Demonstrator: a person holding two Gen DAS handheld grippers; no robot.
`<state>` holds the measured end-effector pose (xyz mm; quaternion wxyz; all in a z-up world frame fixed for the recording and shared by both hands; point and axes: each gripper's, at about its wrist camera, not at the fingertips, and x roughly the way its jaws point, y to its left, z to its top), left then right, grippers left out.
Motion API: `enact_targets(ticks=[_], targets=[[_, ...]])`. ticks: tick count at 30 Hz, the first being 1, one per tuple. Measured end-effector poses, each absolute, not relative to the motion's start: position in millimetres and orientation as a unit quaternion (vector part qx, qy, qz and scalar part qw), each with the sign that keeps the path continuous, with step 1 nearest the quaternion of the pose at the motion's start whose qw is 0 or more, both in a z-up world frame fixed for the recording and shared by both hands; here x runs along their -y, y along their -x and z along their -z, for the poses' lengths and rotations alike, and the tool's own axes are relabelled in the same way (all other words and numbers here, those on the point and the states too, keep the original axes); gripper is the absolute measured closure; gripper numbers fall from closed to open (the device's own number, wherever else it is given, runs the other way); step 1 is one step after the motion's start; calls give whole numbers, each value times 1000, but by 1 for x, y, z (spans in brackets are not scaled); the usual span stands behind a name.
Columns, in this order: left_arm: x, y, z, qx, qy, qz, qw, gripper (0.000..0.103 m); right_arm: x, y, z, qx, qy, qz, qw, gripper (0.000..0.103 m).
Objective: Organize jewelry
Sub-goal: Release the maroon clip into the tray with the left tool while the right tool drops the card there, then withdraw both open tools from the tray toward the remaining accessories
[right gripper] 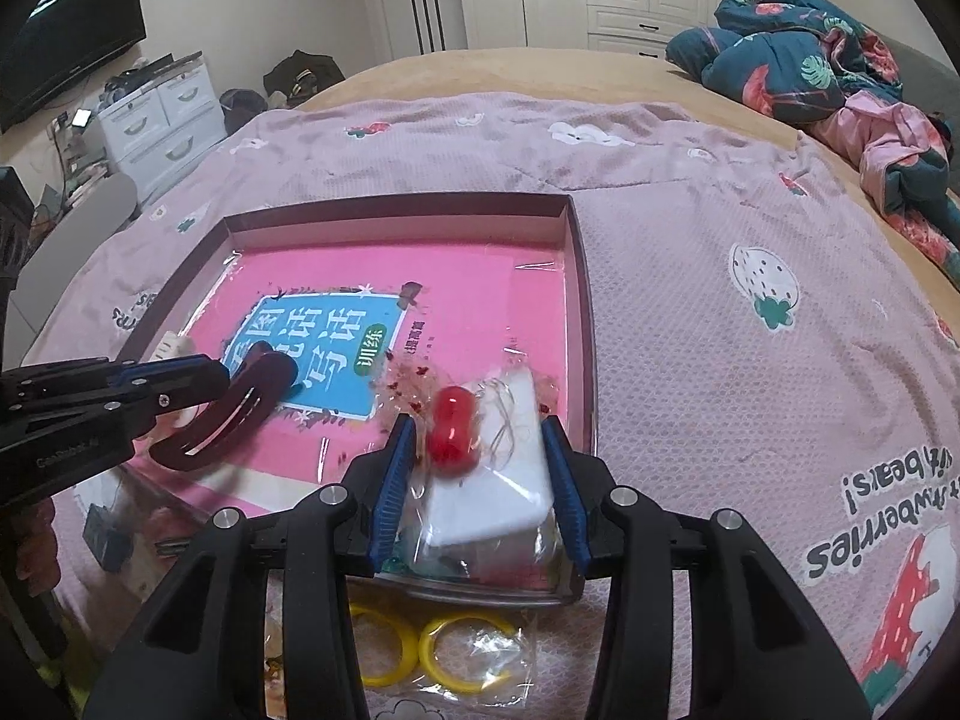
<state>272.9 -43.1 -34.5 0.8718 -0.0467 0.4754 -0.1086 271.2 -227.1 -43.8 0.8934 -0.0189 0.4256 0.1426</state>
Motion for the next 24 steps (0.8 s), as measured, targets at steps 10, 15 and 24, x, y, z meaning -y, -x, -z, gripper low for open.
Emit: enact_targets(ticks=[10,15,24], targets=[[39,-261,28,-470,58,110,874,86,238,-255,33,-414,8,-136,900,47],[35,-252,19,-461,64,108,878,77,244,-244,26,-407,7,-132,904,41],[19,-230,5,-449,75,90,886,57,245,-225,12,-394,6,-133,910,29]])
